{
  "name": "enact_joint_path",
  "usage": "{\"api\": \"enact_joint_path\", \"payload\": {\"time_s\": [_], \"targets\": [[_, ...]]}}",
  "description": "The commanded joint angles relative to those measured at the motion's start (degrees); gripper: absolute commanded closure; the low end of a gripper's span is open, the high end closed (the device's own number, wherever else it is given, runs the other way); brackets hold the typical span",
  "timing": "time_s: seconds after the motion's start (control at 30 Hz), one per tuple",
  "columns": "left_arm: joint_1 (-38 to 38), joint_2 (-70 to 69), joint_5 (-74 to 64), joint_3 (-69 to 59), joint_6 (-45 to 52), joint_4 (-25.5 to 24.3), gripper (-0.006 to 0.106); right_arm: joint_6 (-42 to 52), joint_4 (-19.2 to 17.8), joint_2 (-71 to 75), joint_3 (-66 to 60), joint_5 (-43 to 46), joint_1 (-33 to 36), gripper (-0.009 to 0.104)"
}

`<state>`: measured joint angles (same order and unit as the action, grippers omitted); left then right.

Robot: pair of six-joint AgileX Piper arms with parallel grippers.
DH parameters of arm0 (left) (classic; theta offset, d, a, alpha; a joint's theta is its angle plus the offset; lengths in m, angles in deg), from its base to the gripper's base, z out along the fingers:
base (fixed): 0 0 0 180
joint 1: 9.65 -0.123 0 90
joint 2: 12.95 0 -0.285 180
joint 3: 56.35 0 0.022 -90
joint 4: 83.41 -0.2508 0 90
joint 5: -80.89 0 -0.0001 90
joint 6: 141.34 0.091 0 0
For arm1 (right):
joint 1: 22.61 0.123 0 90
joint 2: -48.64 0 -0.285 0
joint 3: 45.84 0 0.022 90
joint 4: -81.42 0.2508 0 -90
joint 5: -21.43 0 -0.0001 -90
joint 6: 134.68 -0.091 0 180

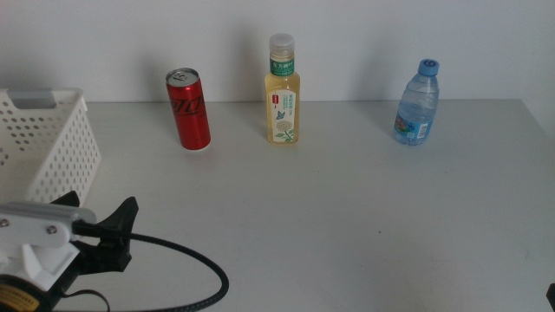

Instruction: Use arms to grab the bottles and put them into the dustbin to the left of the table.

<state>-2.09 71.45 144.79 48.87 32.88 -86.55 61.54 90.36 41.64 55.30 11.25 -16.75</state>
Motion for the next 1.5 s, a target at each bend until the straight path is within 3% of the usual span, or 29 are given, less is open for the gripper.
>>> {"api": "enact_joint_path", "payload": {"time_s": [0.0,0.5,0.93,1.47], "targets": [[0.4,2.8,9.1,2.8,-1.1,-0.4,0.007,0.3,-0.3,1.2,0.5,4.1,-0.5,0.037],[0.4,15.8,4.4,18.9,-1.8,-2.1,0.007,0.3,-0.3,1.2,0.5,4.1,-0.5,0.037],[0.4,23.1,-23.8,44.9,-1.6,-4.3,0.007,0.3,-0.3,1.2,0.5,4.1,-0.5,0.037],[0.4,38.1,-25.5,62.9,-3.3,-5.8,0.007,0.3,-0.3,1.2,0.5,4.1,-0.5,0.037]]}}
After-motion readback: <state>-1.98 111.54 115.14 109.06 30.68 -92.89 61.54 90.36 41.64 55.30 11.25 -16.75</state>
